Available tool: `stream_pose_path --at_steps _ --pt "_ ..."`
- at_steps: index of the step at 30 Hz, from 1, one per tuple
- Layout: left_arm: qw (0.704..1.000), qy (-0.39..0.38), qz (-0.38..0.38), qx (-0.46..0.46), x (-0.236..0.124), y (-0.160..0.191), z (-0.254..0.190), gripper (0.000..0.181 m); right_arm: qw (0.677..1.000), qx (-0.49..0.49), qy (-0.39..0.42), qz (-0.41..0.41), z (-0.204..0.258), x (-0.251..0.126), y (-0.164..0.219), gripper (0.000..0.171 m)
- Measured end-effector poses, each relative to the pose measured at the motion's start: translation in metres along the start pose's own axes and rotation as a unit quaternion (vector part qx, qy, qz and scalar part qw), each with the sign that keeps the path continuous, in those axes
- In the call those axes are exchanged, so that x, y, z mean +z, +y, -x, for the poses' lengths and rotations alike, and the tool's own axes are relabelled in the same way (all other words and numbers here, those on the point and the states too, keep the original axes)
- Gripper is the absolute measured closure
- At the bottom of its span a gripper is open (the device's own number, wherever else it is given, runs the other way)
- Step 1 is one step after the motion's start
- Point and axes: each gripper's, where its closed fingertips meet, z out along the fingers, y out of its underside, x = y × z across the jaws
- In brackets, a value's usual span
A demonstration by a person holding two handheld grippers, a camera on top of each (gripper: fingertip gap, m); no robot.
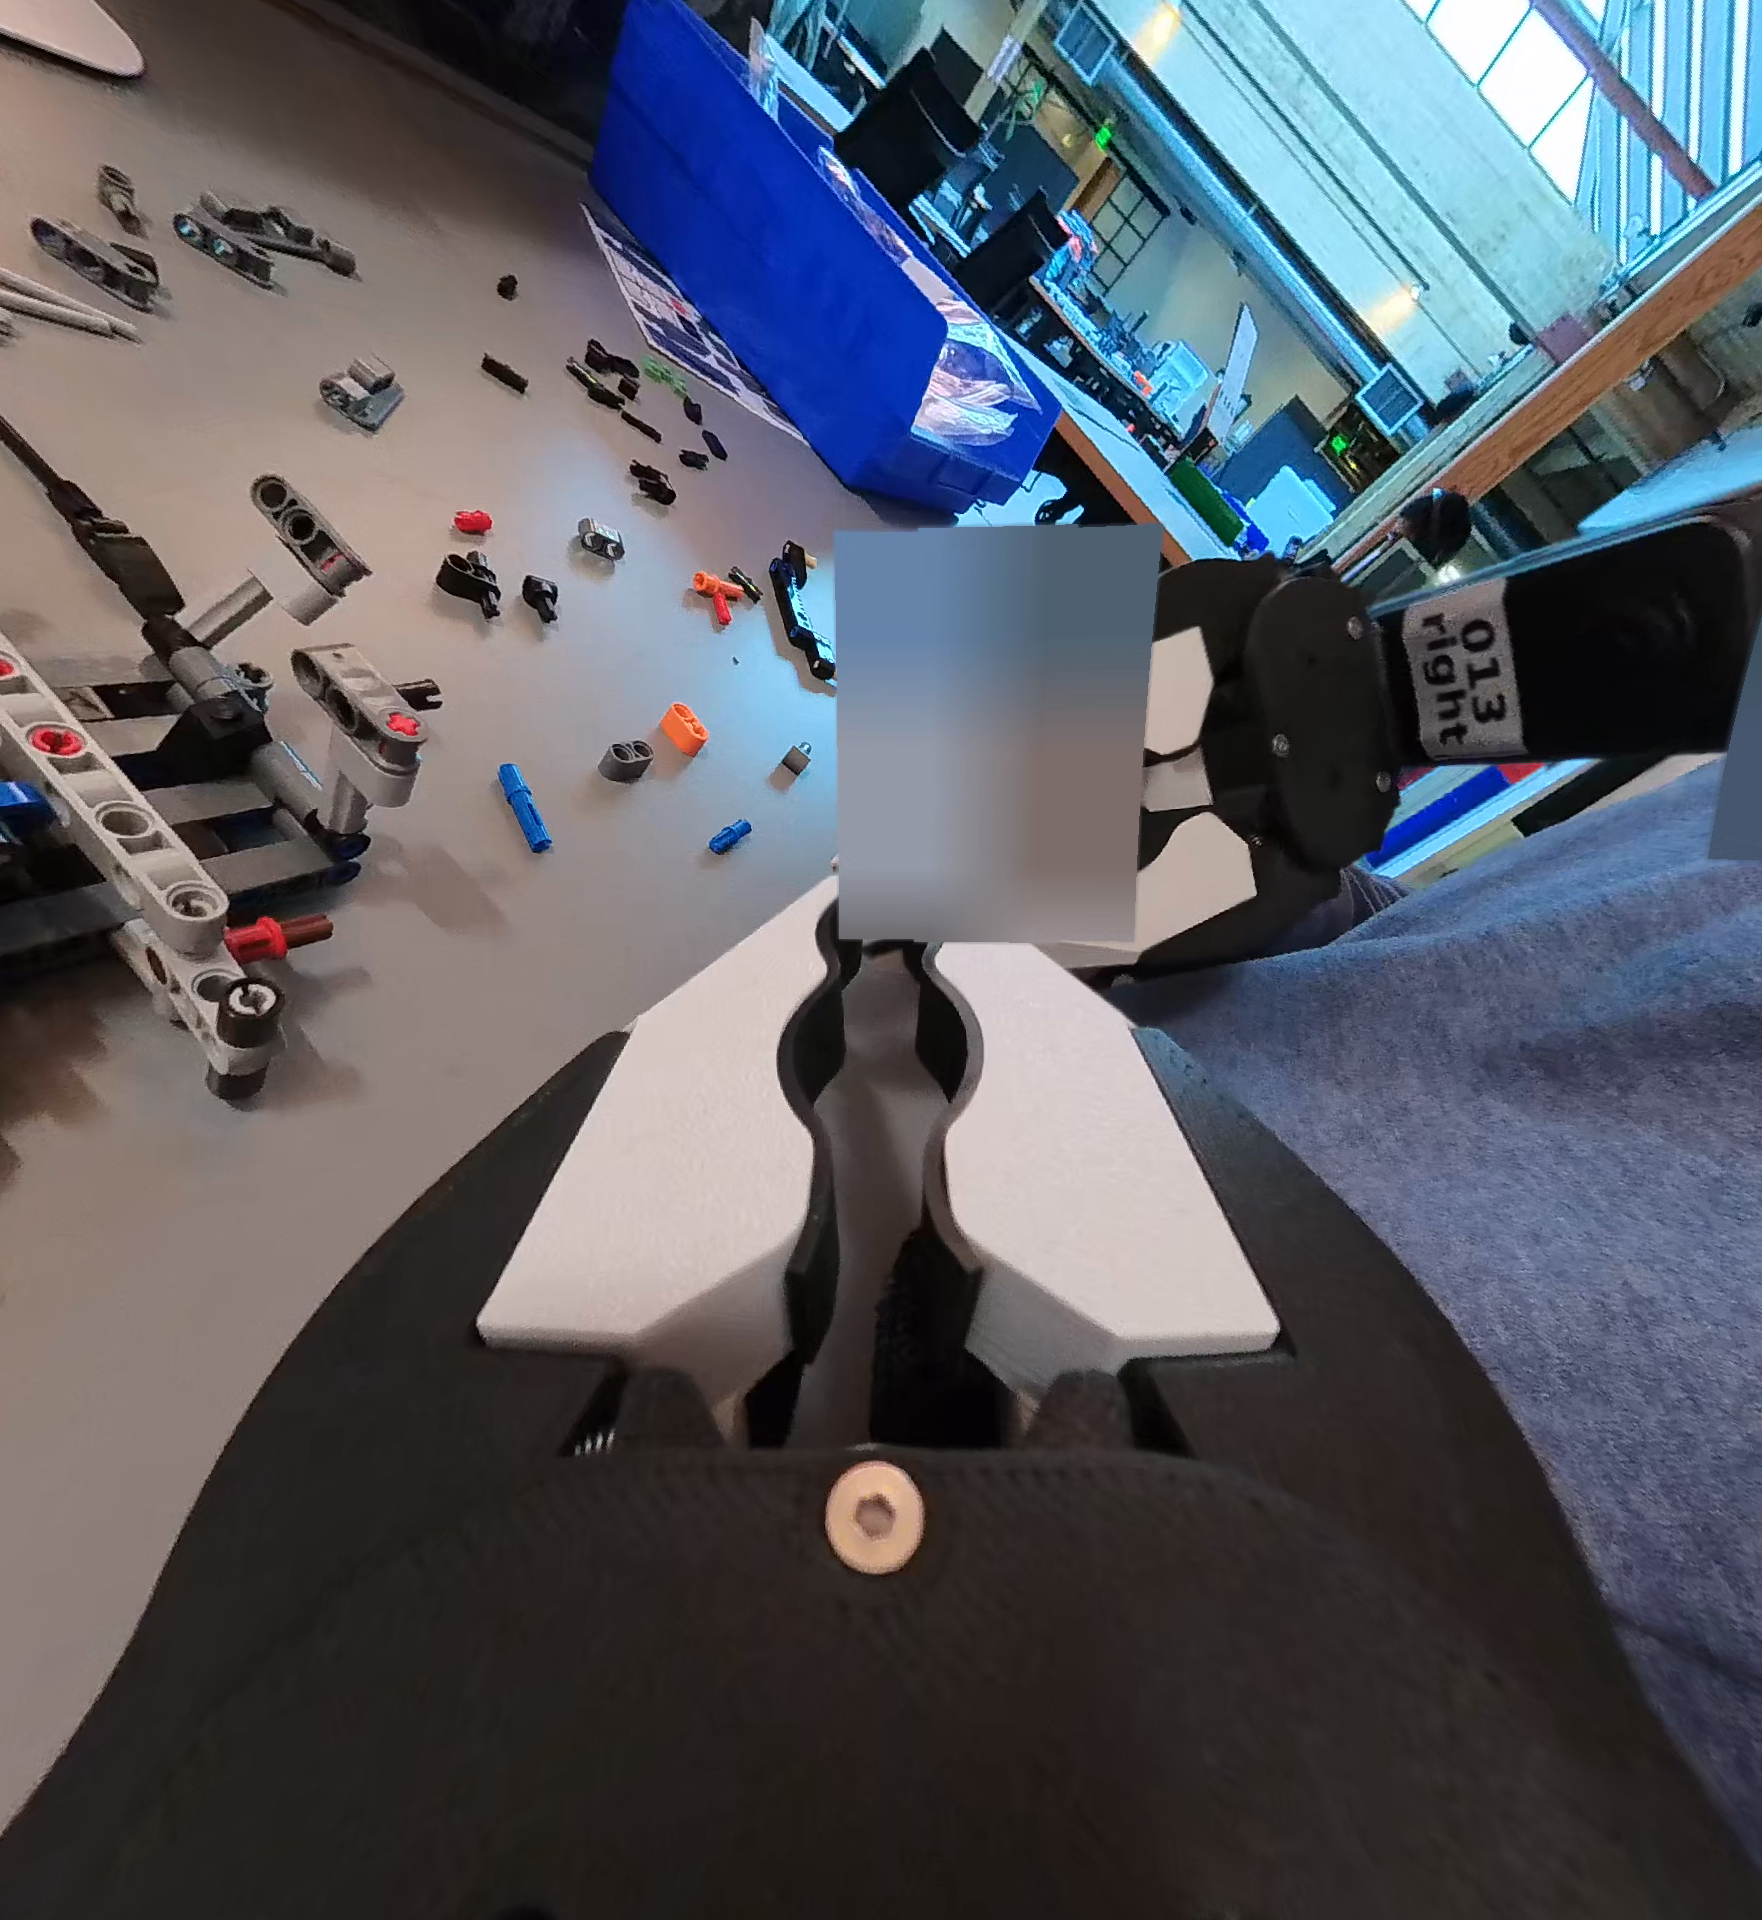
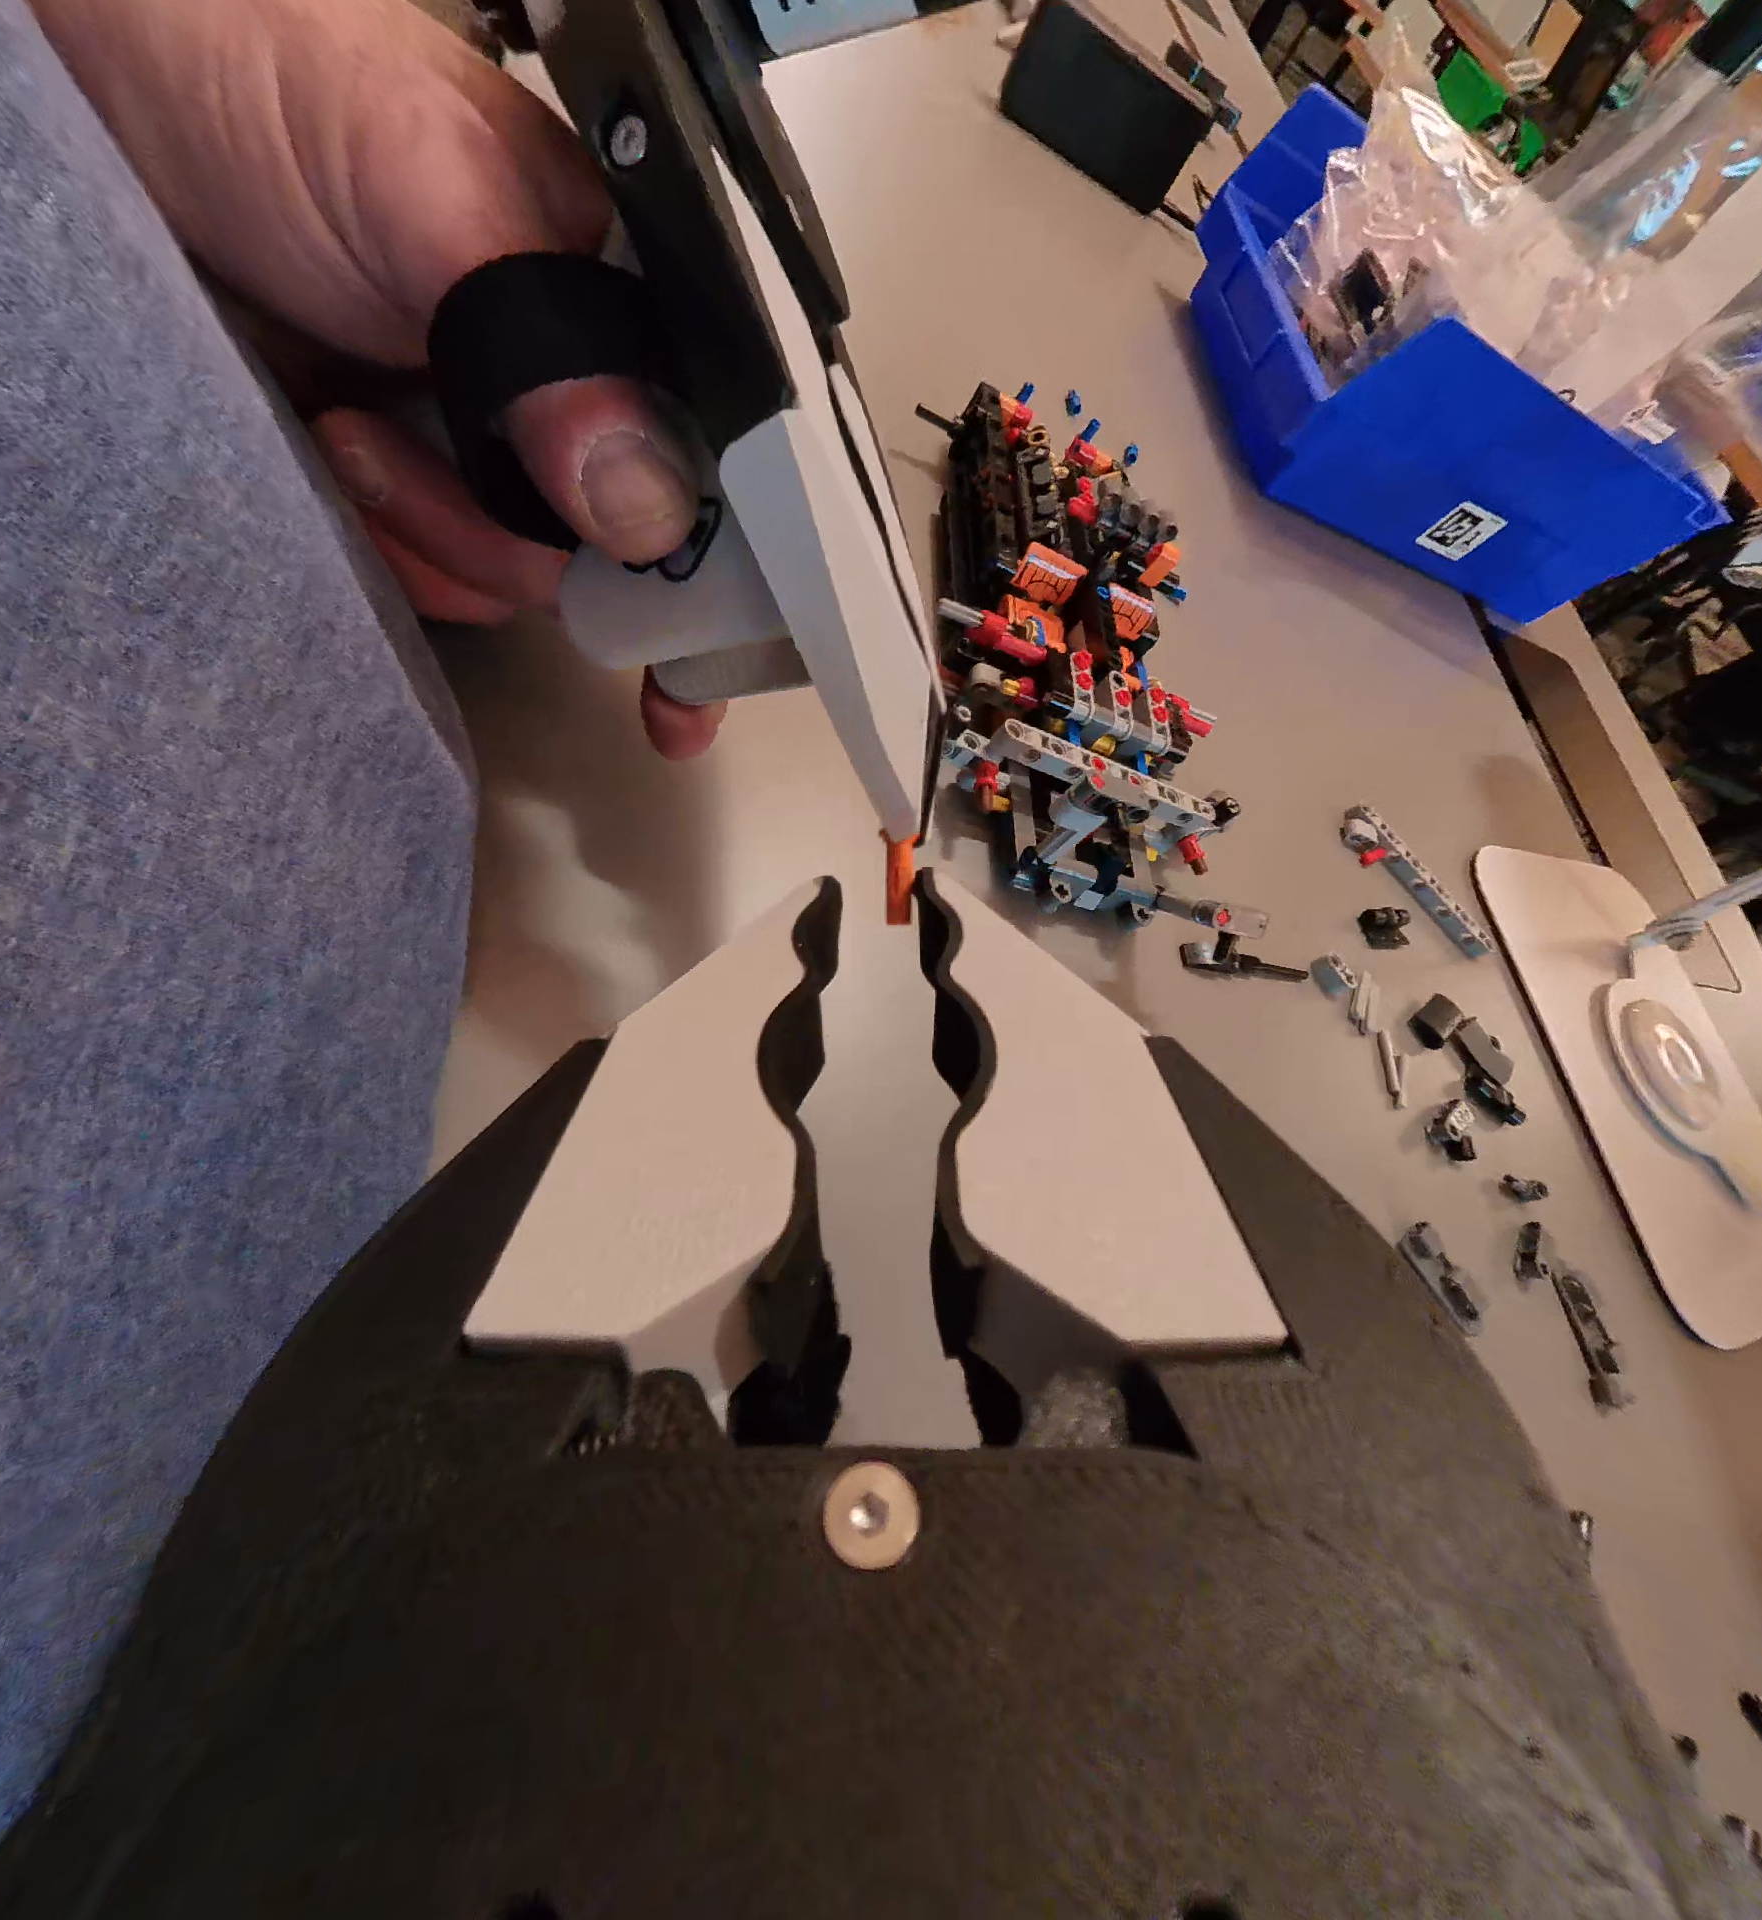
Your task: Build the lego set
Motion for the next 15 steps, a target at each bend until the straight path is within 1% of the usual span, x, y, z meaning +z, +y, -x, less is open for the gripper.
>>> stream_pose_path --at_steps 1,4,8,13,15 --pt "1.0 0.001 0.002 -0.001 0.0009 0.001 -0.0005 0.177 1.0 -0.002 0.003 0.0 0.0 0.0001 -0.0006 0.162" --pt "1.0 -0.003 0.01 0.002 0.003 0.0042 -0.0004 0.177 1.0 -0.004 0.005 0.003 -0.0003 0.0007 0.0 0.169" --pt "1.0 0.002 0.006 -0.006 0.0039 0.0032 -0.0006 0.177 1.0 0.021 -0.002 0.001 -0.0018 -0.0001 -0.0003 0.169" --pt "1.0 0.004 0.006 -0.004 0.0063 0.0036 -0.0013 0.176 1.0 0.029 -0.006 0.006 -0.0017 -0.0014 0.0024 0.169" --pt "1.0 -0.012 0.009 -0.002 0.0073 0.0043 0.0028 0.169 0.999 0.03 -0.007 0.012 -0.0017 -0.0023 0.0054 0.169"
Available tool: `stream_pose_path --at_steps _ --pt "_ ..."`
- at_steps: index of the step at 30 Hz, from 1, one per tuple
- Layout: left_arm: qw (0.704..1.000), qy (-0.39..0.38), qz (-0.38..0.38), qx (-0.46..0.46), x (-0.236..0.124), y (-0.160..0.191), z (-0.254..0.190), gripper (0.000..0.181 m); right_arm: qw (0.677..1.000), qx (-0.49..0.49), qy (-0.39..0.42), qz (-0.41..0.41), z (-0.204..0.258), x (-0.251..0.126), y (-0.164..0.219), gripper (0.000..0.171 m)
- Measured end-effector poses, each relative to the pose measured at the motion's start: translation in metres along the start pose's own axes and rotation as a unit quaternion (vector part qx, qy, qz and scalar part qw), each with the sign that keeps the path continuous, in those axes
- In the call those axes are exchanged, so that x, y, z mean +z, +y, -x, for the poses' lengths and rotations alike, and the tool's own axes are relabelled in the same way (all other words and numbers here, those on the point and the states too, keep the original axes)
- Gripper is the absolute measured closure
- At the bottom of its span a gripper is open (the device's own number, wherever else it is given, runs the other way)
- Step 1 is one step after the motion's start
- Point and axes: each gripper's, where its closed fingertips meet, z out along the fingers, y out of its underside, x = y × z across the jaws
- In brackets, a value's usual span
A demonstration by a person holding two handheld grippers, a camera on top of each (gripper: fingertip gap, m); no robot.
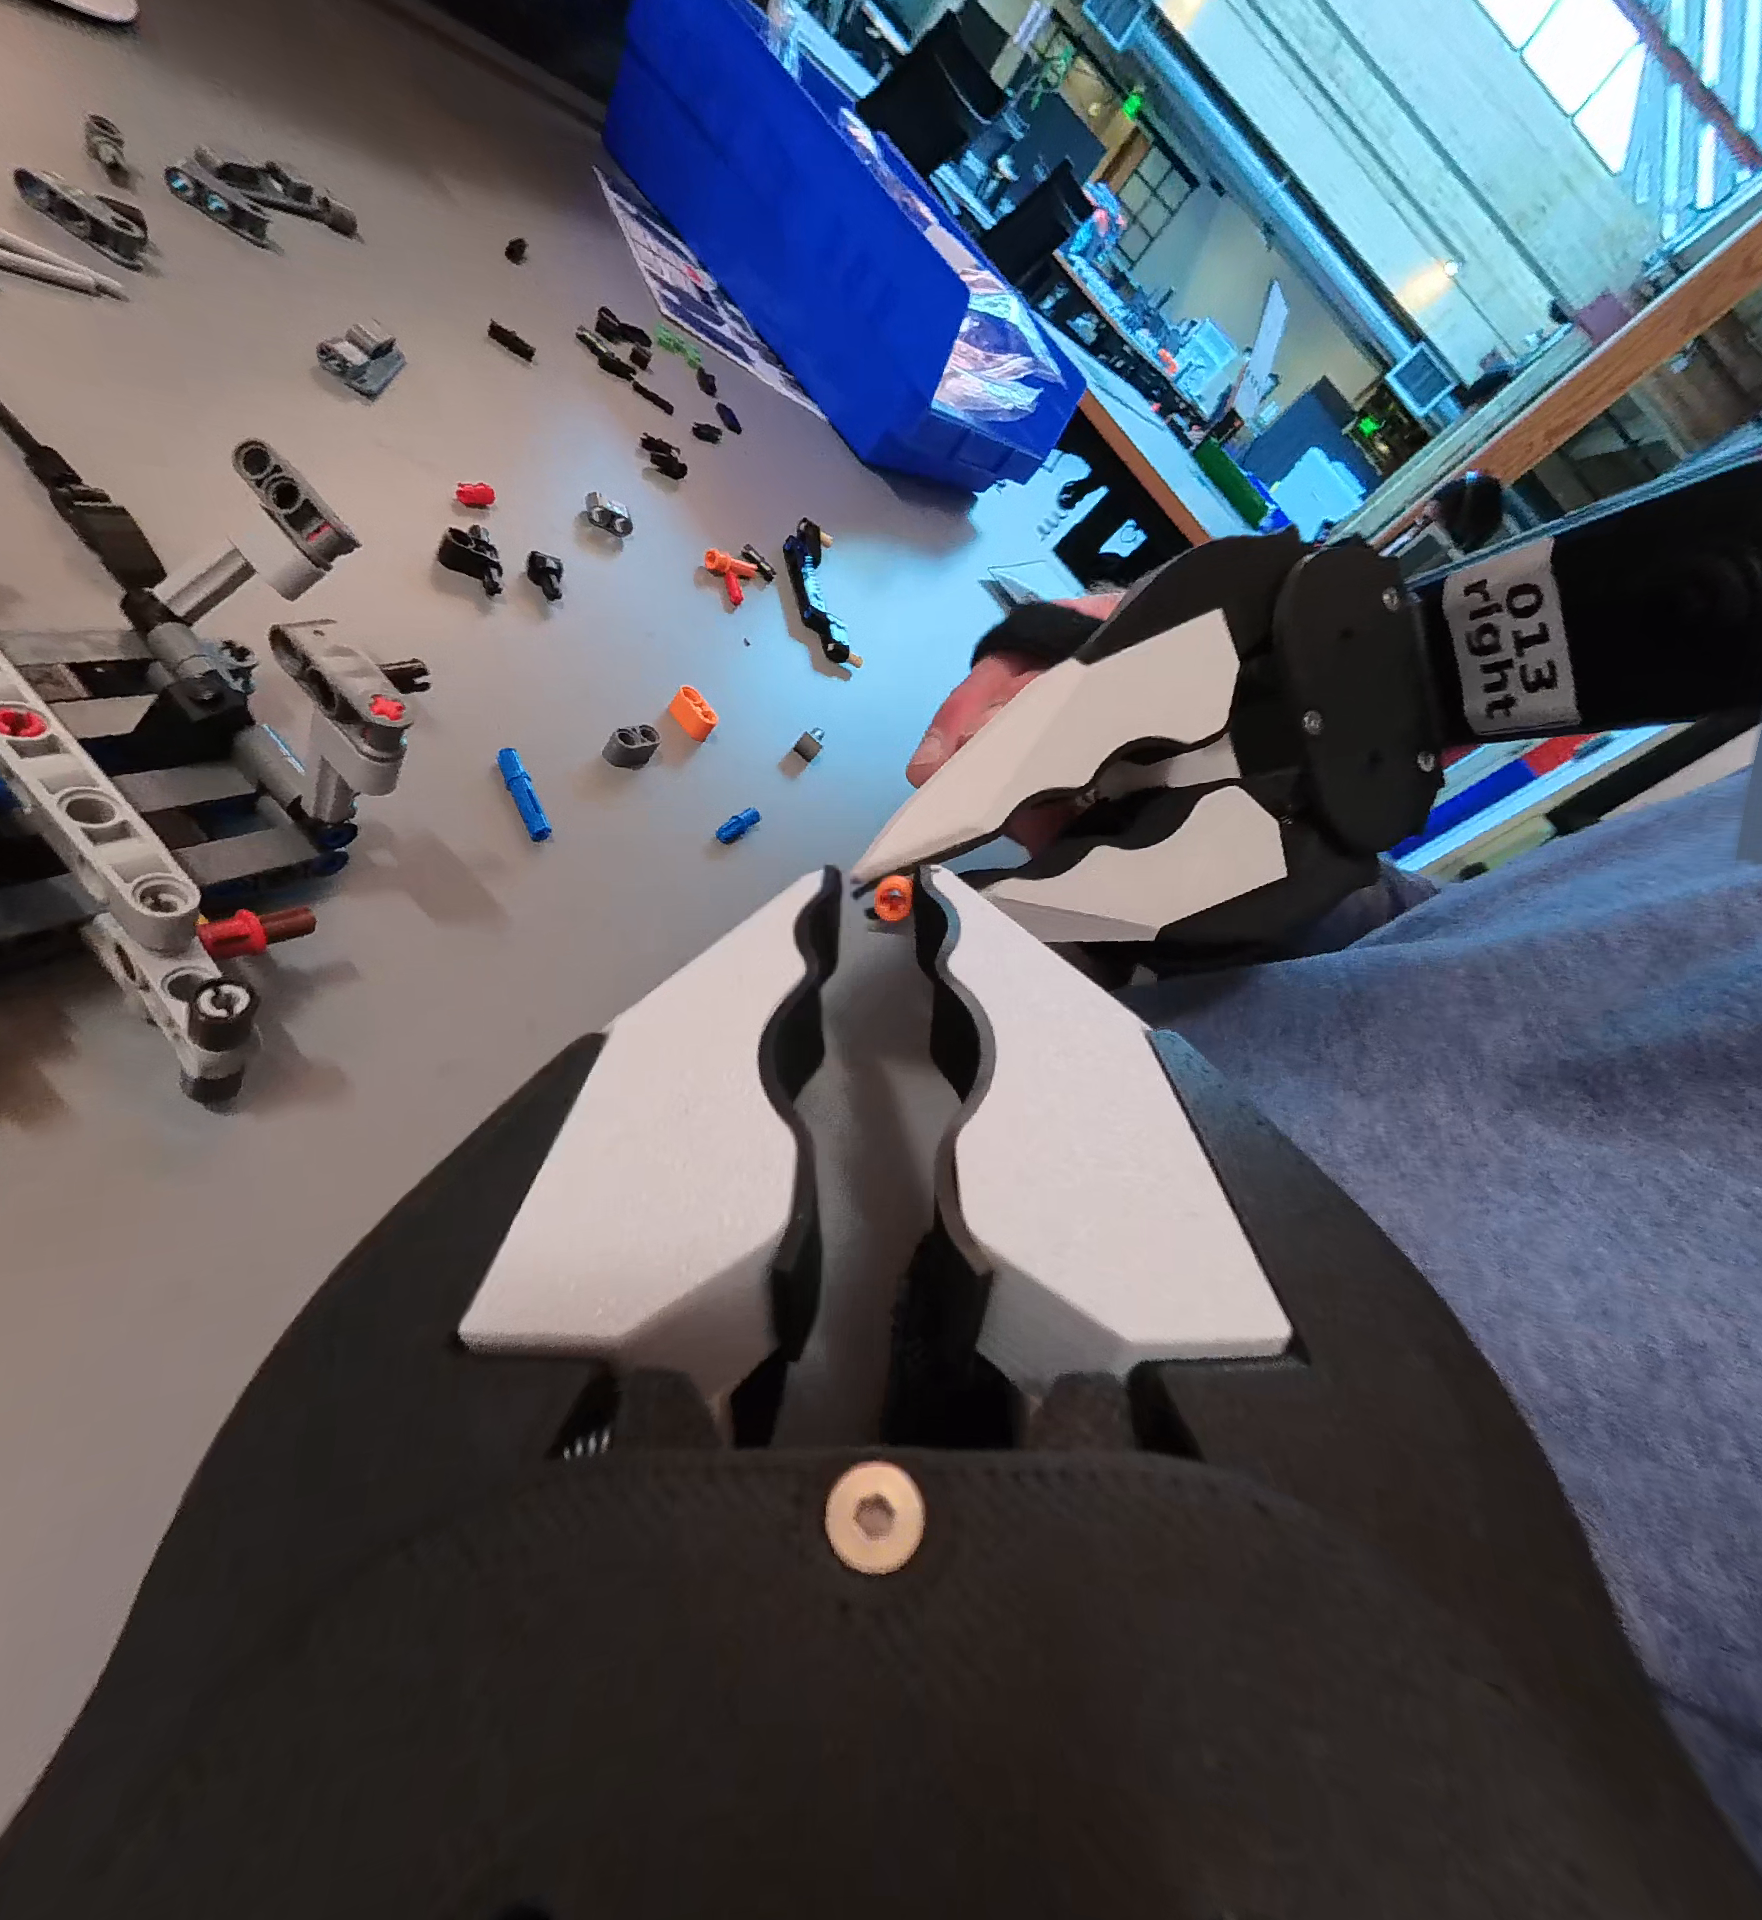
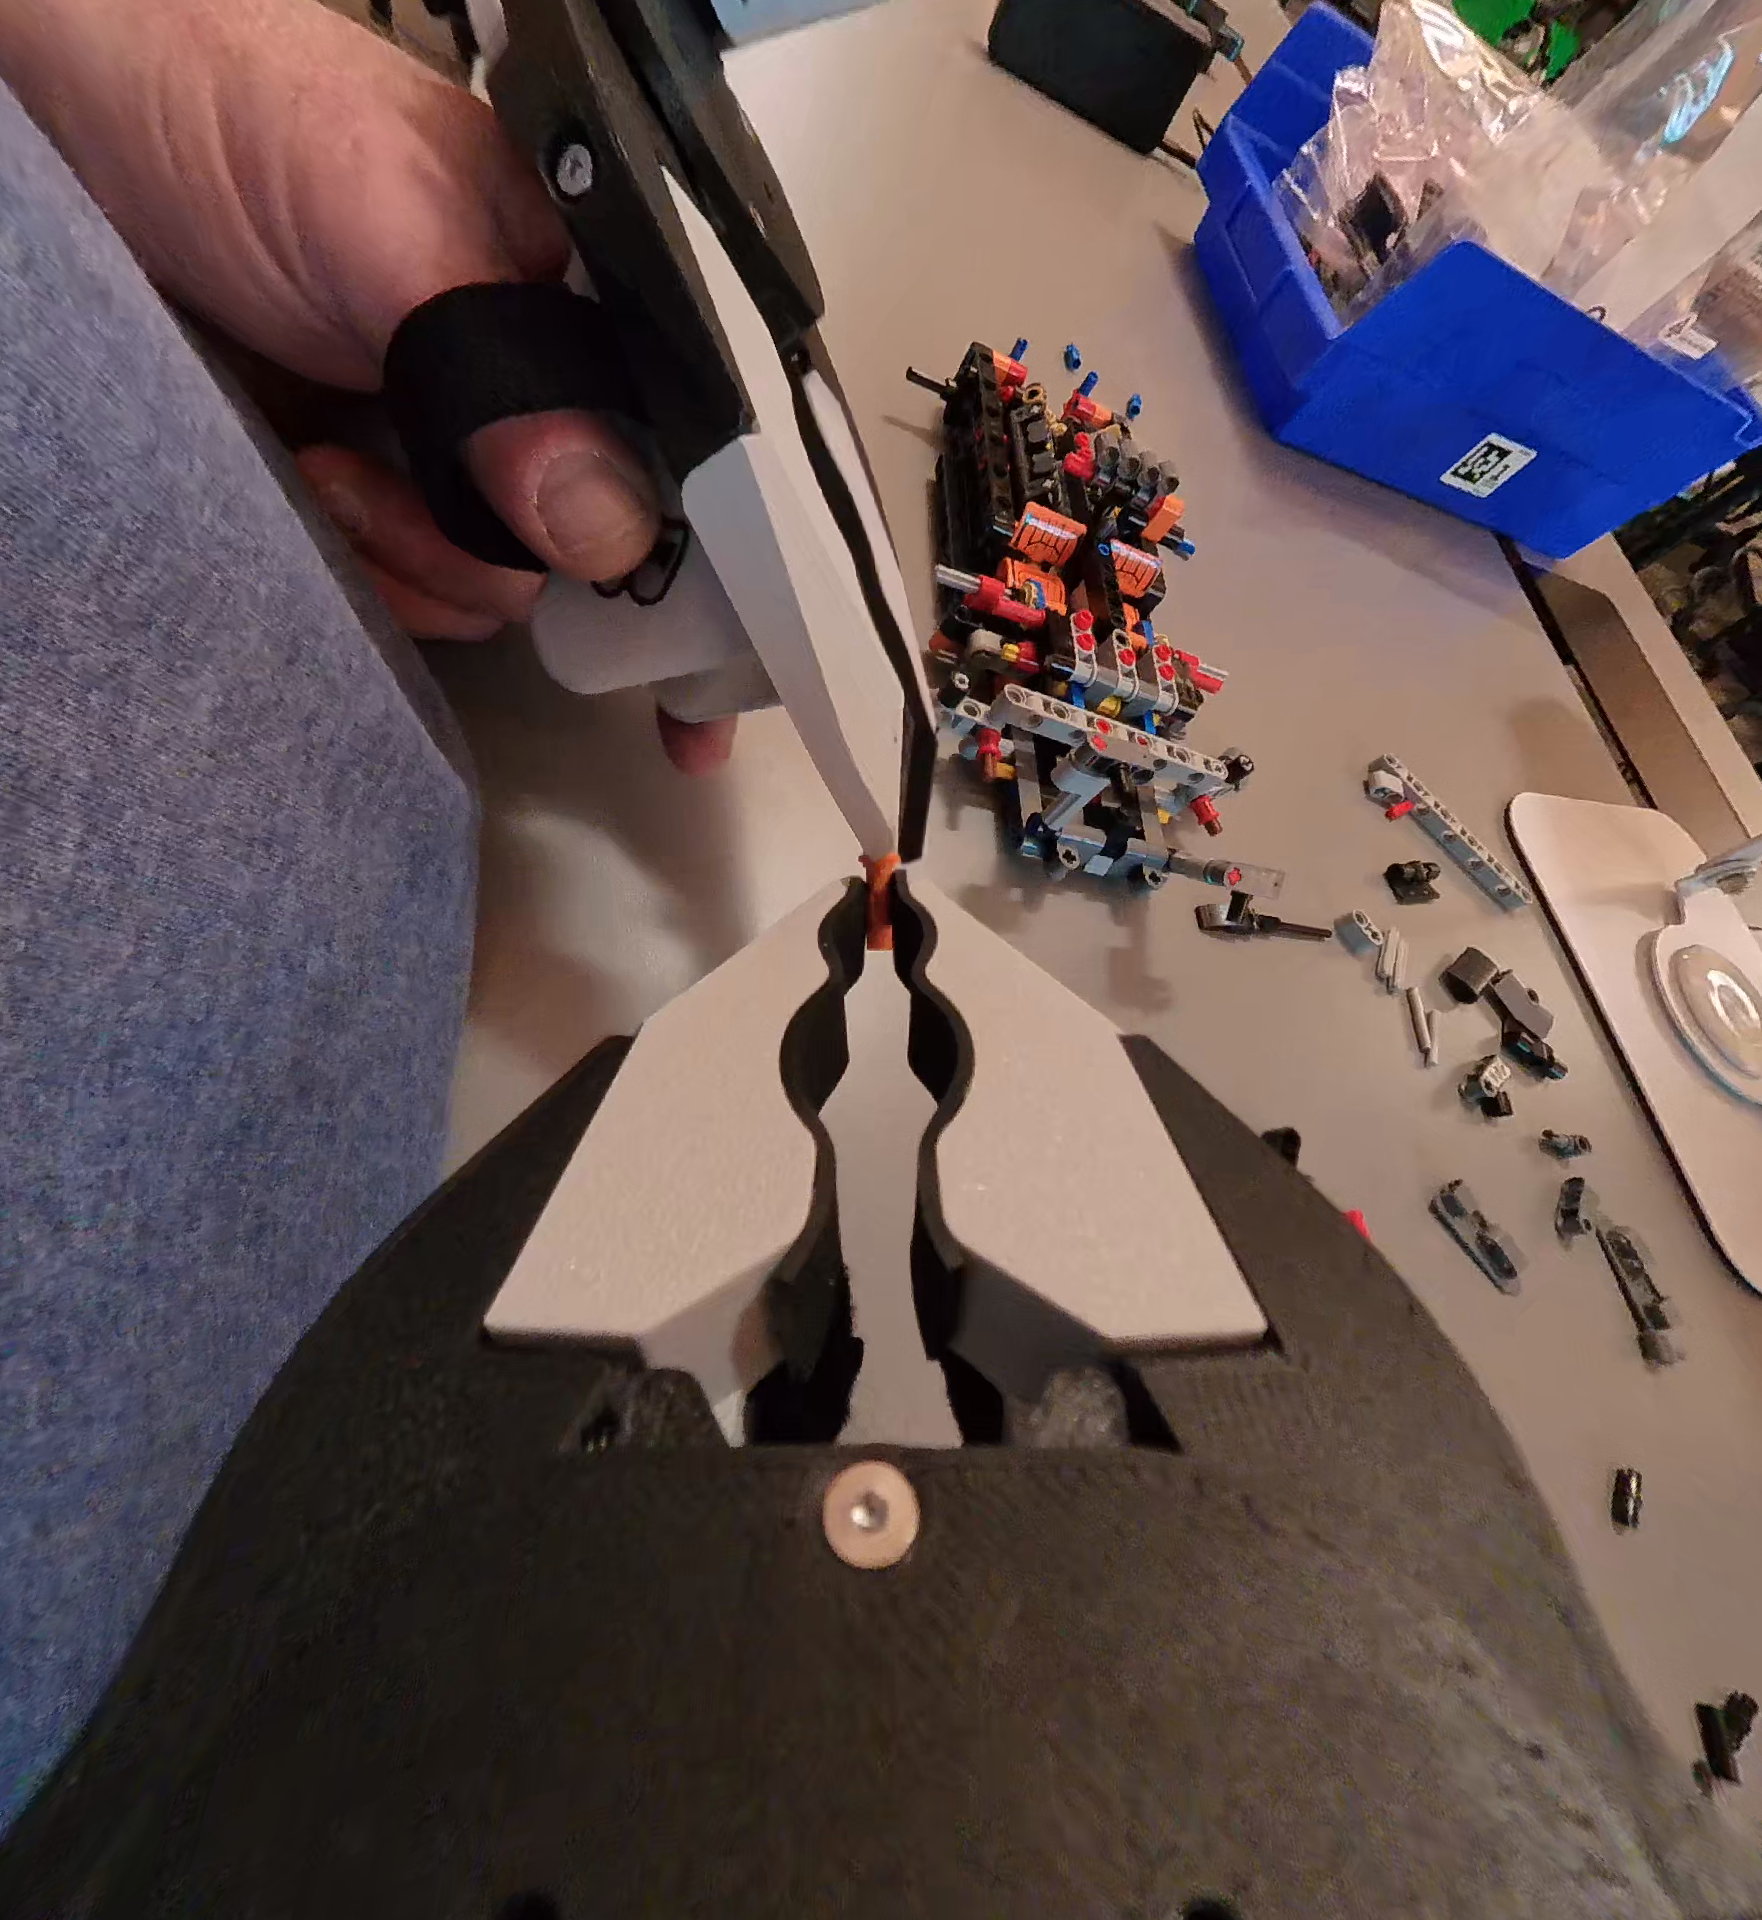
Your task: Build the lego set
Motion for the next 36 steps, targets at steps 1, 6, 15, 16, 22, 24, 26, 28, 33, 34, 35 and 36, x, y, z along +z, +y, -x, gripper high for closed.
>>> stream_pose_path --at_steps 1,6,15,16,22,24,26,28,33,34,35,36 --pt "1.0 -0.007 0.001 0.002 0.0 0.0 0.002 0.166 1.0 0.004 0.0 0.004 -0.001 -0.001 0.002 0.169" --pt "1.0 -0.02 -0.005 0.009 -0.004 -0.003 0.006 0.162 0.999 0.026 0.012 0.028 -0.015 -0.016 0.021 0.169" --pt "1.0 -0.019 -0.007 -0.004 -0.004 -0.003 0.011 0.167 0.982 0.094 0.069 0.151 -0.07 -0.052 0.106 0.169" --pt "1.0 -0.02 -0.006 -0.004 -0.004 -0.003 0.011 0.168 0.98 0.097 0.064 0.161 -0.07 -0.051 0.112 0.169" --pt "1.0 -0.019 -0.002 -0.01 -0.003 -0.002 0.013 0.169 0.973 0.117 0.048 0.193 -0.072 -0.043 0.132 0.169" --pt "1.0 -0.019 0.0 -0.012 -0.003 -0.002 0.013 0.169 0.973 0.122 0.039 0.191 -0.072 -0.042 0.131 0.169" --pt "1.0 -0.018 0.002 -0.013 -0.002 -0.002 0.013 0.169 0.973 0.124 0.032 0.193 -0.073 -0.042 0.132 0.169" --pt "1.0 -0.016 0.005 -0.013 -0.001 -0.002 0.014 0.169 0.972 0.129 0.024 0.197 -0.073 -0.042 0.132 0.169" --pt "1.0 -0.012 0.008 -0.015 0.001 -0.002 0.013 0.169 0.968 0.141 0.008 0.207 -0.073 -0.043 0.132 0.164" --pt "1.0 -0.012 0.009 -0.016 0.001 -0.002 0.013 0.169 0.967 0.146 0.003 0.208 -0.073 -0.043 0.132 0.163" --pt "1.0 -0.011 0.009 -0.017 0.001 -0.002 0.013 0.169 0.966 0.149 -0.001 0.209 -0.073 -0.043 0.132 0.162" --pt "1.0 -0.011 0.008 -0.017 0.001 -0.002 0.013 0.169 0.966 0.15 -0.004 0.211 -0.073 -0.043 0.133 0.162"
